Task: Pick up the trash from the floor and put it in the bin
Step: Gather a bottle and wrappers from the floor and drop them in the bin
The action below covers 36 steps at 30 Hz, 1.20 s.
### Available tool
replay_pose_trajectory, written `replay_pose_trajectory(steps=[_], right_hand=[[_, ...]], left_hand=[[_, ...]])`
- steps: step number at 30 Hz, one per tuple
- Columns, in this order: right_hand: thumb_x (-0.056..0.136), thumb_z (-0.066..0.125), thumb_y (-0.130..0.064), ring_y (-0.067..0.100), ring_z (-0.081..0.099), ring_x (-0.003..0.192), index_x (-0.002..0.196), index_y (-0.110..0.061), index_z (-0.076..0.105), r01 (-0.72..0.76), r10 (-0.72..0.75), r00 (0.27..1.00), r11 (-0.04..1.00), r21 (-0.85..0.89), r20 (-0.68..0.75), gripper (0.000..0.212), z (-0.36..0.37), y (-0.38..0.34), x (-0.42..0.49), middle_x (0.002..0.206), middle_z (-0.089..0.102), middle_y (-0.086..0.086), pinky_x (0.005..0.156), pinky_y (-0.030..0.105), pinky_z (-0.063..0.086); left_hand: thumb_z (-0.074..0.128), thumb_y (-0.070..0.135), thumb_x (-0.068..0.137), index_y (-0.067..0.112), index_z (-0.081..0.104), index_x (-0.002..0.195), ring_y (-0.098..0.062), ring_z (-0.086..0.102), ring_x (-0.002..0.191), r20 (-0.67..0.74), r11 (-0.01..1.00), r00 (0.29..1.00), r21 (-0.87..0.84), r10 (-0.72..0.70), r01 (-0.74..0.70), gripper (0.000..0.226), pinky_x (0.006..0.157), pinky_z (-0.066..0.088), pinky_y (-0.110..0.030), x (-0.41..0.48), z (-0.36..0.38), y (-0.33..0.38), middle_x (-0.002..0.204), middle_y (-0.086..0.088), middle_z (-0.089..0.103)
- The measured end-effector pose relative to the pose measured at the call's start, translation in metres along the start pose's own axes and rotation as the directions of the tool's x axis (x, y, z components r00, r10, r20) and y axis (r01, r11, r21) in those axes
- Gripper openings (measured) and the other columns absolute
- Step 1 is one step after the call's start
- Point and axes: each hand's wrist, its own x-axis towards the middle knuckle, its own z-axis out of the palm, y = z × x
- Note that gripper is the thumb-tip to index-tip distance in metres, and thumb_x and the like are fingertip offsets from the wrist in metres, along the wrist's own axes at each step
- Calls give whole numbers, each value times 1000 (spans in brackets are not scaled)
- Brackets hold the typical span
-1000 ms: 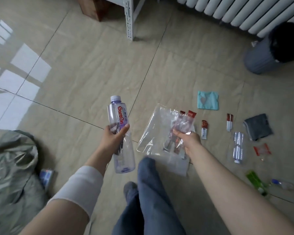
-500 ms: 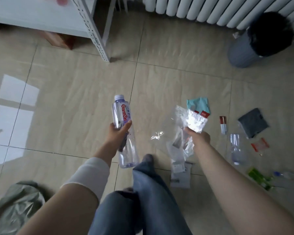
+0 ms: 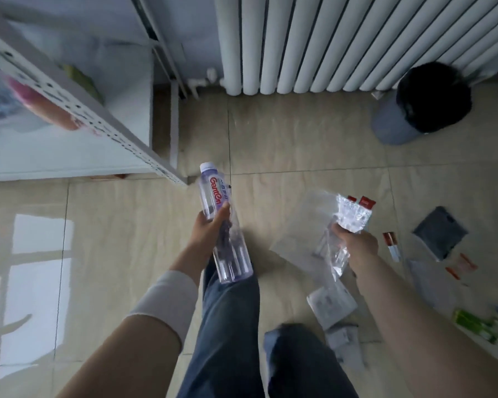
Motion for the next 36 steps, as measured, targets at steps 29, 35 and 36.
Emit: replay_pose_trajectory(steps=[29,35,36], right_hand=[[78,74,-20,26,57,79,112,14,58,-197,402,892,759,621,-208,51,-223,-209,252,105,64,20,44,16,48],[77,74,-20,25,56,87,111,10,59,-221,495,842,681,698,-216,47,-258,-256,311,116,64,23,61,30,46],[78,74,-19,25,55,87,112,11,58,-223,509,835,663,715,-211,47,-261,-263,322,114,64,22,56,26,46]], left_hand=[[62,29,86,18,56,78,-2,51,37,429,900,903,400,-15,-175,15,37,43,-16,254,422,295,60,-1,55],[64,28,84,-3,51,112,-21,48,54,471,867,879,468,-80,-172,44,50,41,-28,299,513,344,80,-16,54],[65,28,84,-2,47,115,-24,49,56,469,864,877,479,-101,-157,48,51,42,-30,309,530,348,86,-19,54]])
